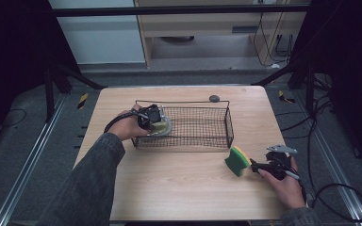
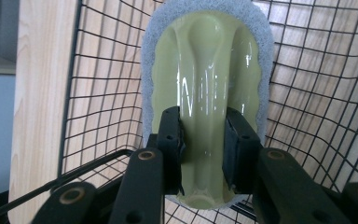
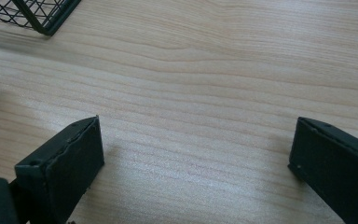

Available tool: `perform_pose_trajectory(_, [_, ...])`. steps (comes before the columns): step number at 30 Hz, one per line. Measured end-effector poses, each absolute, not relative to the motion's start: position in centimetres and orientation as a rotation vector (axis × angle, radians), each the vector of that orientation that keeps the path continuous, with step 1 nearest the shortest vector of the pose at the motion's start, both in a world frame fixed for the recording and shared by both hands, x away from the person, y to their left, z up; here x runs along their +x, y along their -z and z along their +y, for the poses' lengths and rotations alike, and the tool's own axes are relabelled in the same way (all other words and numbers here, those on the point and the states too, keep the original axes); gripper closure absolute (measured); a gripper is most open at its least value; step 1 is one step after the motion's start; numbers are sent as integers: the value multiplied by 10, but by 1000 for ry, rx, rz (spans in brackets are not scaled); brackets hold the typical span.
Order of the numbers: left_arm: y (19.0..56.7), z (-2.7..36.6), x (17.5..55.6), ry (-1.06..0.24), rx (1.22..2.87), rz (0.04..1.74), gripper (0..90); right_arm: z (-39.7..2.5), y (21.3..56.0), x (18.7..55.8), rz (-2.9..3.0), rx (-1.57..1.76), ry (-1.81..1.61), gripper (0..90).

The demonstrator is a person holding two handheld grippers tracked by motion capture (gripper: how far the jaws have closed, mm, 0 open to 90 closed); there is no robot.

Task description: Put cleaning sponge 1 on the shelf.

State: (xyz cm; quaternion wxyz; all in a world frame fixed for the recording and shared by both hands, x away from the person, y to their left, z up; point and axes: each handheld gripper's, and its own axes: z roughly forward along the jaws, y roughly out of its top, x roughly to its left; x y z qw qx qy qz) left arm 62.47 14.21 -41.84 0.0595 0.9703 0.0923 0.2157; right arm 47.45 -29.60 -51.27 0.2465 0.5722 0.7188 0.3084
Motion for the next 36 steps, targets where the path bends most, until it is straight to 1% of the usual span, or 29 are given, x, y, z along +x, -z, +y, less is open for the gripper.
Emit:
perform_pose_trajectory(29, [425, 141, 631, -628, 2964, 321, 695, -296, 513, 475, 1961, 1561, -841, 31])
perform_pose_trajectory(30, [423, 141, 630, -635, 2955, 334, 666, -296, 513, 475, 1961, 1559, -842, 31])
perform_pose_trajectory(32, [422, 141, 629, -642, 2944, 337, 638, -296, 513, 475, 1960, 1560, -841, 31])
perform_pose_trajectory(33, [420, 142, 629, -652, 2932, 335, 638, -296, 513, 475, 1961, 1558, -841, 31])
perform_pose_trajectory(36, [409, 143, 624, -684, 2878, 348, 582, -296, 513, 475, 1960, 1560, -840, 31])
